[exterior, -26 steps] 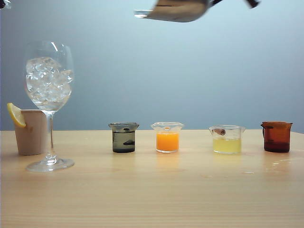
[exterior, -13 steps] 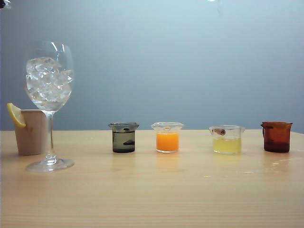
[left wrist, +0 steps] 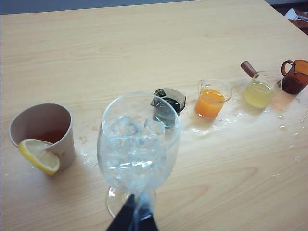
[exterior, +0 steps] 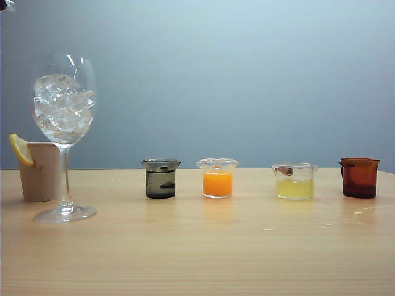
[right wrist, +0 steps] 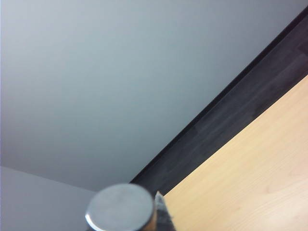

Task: Pick up the ice scoop on the desk filled with ice cubes, pour the ice into the goblet, and finally put the scoop back on the table.

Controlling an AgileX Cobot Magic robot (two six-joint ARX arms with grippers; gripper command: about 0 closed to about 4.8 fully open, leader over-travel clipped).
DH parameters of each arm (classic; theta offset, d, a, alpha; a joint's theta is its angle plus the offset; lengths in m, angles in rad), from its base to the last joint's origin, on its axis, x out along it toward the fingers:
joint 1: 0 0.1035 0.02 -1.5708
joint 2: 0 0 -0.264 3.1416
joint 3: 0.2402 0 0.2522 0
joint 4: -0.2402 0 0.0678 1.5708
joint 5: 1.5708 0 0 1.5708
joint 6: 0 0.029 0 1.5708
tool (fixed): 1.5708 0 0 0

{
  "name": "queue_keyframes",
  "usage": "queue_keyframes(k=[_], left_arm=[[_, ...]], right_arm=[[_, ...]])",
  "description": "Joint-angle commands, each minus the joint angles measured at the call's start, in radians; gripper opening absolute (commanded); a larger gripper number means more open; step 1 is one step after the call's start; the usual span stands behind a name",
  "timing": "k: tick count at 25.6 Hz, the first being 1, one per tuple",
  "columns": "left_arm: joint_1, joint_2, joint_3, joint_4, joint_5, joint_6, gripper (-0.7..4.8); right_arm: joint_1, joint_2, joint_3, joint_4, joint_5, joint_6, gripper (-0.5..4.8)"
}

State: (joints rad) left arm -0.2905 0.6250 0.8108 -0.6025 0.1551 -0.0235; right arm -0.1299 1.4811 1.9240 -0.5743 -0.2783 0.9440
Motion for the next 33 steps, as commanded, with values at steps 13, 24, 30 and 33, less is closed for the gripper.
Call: queue_keyframes(k=[13, 24, 30, 33], left_arm=[[0.000, -0.002, 0.005, 0.013, 0.003, -0.003, -0.04], [0.000, -0.002, 0.005, 0.013, 0.003, -0.003, -0.04], [0.000, -0.002, 0.005, 0.013, 0.003, -0.003, -0.04], [0.000, -0.002, 0.005, 0.013, 0.003, -0.003, -0.04]], right_arm=[[-0.060, -0.310, -0.442, 0.216, 0.058, 0.085, -0.09], [-0.225, -0.534, -0.863, 0.295, -0.065, 0.098, -0.09], [-0.244, -0.667, -1.091, 0.308, -0.013, 0.074, -0.09], [-0.265, -0.700, -1.164, 0.309, -0.023, 0.027, -0.09]])
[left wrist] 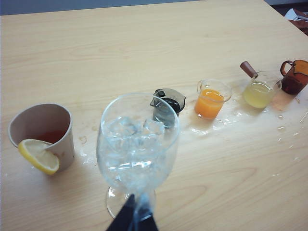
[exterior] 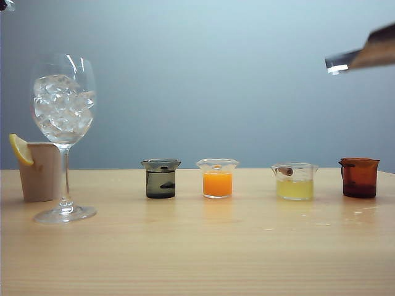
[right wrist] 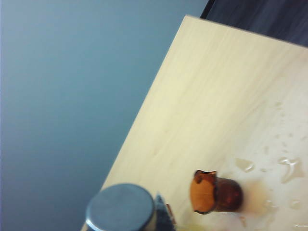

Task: Pick up the ice scoop on the desk filled with ice cubes, pour the ice into the goblet, and finally put the scoop back on the table.

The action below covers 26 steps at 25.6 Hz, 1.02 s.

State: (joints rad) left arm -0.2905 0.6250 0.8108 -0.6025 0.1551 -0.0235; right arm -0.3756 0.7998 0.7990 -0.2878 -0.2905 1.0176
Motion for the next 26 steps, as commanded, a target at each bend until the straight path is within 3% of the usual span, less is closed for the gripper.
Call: queue_keyframes(k=[1, 4, 18, 26], left_arm=[[0.000, -0.002, 0.005, 0.013, 0.003, -0.003, -0.04], [0.000, -0.002, 0.005, 0.013, 0.003, -0.003, -0.04], [0.000, -0.002, 0.005, 0.013, 0.003, -0.003, -0.04], [0.001, -0.002, 0.005, 0.013, 0.003, -0.003, -0.04]], right_arm=[[-0.033, -0.023, -0.053, 0.021, -0.030, -0.060, -0.09], [-0.081, -0.022, -0.090, 0.024, -0.072, -0.061, -0.09], [-0.256, 0.097, -0.200, 0.261, -0.053, -0.062, -0.09], [-0.308, 0.276, -0.200, 0.358, -0.090, -0.200, -0.09]])
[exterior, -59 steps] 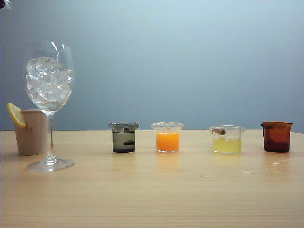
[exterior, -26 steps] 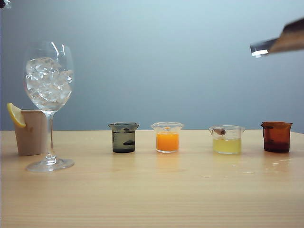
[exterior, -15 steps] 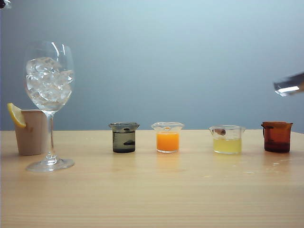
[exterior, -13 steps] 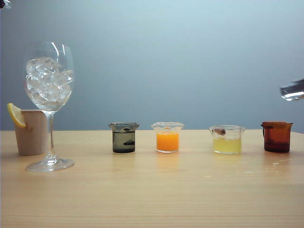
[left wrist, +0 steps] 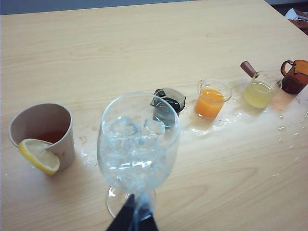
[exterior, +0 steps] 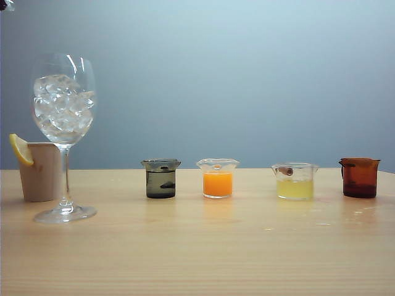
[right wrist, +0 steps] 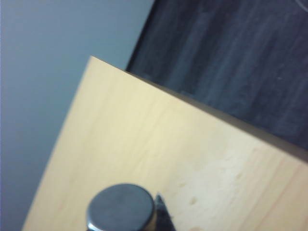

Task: Pick up the ice scoop on the desk filled with ice cubes, pour the ice into the goblet, and finally put the scoop back on the table.

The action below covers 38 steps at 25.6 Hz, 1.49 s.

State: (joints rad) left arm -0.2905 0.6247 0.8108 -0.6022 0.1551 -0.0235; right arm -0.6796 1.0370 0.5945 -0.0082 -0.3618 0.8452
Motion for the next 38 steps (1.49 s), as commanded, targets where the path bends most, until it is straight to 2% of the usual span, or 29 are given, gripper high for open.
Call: queue_keyframes(k=[1, 8, 14, 16, 26, 27, 28, 29, 30, 32, 34, 38], left_arm=[[0.001, -0.001, 0.005, 0.012, 0.003, -0.003, -0.04], [0.001, -0.001, 0.005, 0.012, 0.003, -0.003, -0.04], [0.001, -0.001, 0.005, 0.013, 0.003, -0.003, -0.04], [0.001, -0.002, 0.005, 0.013, 0.003, -0.003, -0.04], [0.001, -0.002, 0.005, 0.013, 0.003, -0.003, -0.04], [0.001, -0.002, 0.005, 0.013, 0.003, -0.003, -0.04], [0.001, -0.002, 0.005, 0.013, 0.003, -0.003, -0.04], [0.001, -0.002, 0.005, 0.013, 0.003, -0.003, -0.04], [0.001, -0.002, 0.005, 0.013, 0.003, -0.003, -0.04], [0.001, -0.001, 0.005, 0.013, 0.003, -0.003, -0.04], [0.001, -0.002, 0.005, 0.013, 0.003, -0.003, -0.04], [0.001, -0.001, 0.005, 0.013, 0.003, -0.003, -0.04]], right_arm=[[-0.006, 0.069, 0.005, 0.108, -0.018, -0.027, -0.09], [-0.033, 0.268, 0.007, 0.366, -0.086, 0.014, -0.09], [-0.041, 0.394, 0.007, 0.471, -0.088, 0.015, -0.09], [-0.041, 0.466, 0.007, 0.538, -0.132, 0.023, -0.09], [-0.039, 0.528, 0.007, 0.611, -0.150, 0.034, -0.06], [-0.039, 0.528, 0.007, 0.611, -0.151, 0.041, 0.28], [-0.039, 0.528, 0.007, 0.611, -0.154, 0.041, 0.94], [-0.039, 0.528, 0.007, 0.611, -0.156, 0.041, 1.99], [-0.039, 0.528, 0.007, 0.611, -0.157, 0.041, 2.78], [-0.038, 0.528, 0.007, 0.611, -0.157, 0.041, 3.92], [-0.039, 0.528, 0.007, 0.610, -0.157, 0.041, 4.32], [-0.039, 0.526, 0.007, 0.611, -0.157, 0.040, 4.33]])
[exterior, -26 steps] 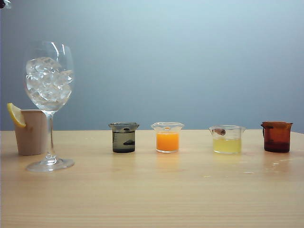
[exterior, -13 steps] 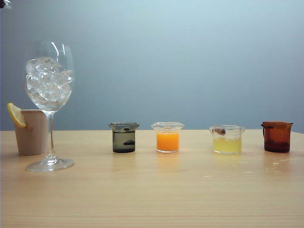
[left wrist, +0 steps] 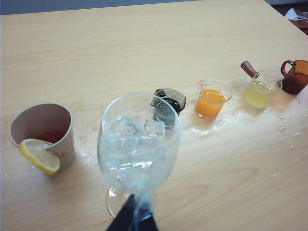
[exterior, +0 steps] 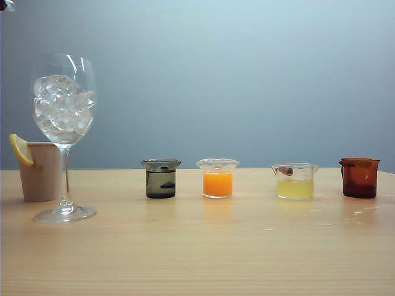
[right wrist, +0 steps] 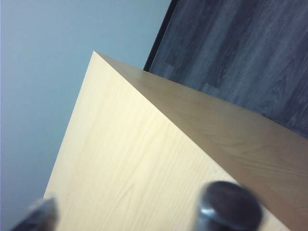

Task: Pick up the ice scoop on the desk filled with ice cubes, pour the ice into the goblet, and finally put the scoop back on the table.

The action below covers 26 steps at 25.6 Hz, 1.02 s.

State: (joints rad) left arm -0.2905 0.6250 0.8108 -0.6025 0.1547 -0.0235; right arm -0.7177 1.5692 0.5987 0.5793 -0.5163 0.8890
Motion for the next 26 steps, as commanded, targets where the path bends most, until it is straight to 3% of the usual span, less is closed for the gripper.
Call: queue_keyframes(k=[1, 20, 26], left_arm=[[0.001, -0.002, 0.005, 0.013, 0.003, -0.003, -0.04], [0.001, -0.002, 0.005, 0.013, 0.004, -0.003, -0.04], [0.001, -0.002, 0.005, 0.013, 0.003, -0.003, -0.04]], right_arm=[[-0.002, -0.008, 0.003, 0.023, -0.003, -0.004, 4.33], [-0.031, -0.190, 0.002, -0.345, 0.072, -0.169, 4.31], [-0.047, -0.294, 0.002, -0.457, 0.045, -0.216, 4.28]])
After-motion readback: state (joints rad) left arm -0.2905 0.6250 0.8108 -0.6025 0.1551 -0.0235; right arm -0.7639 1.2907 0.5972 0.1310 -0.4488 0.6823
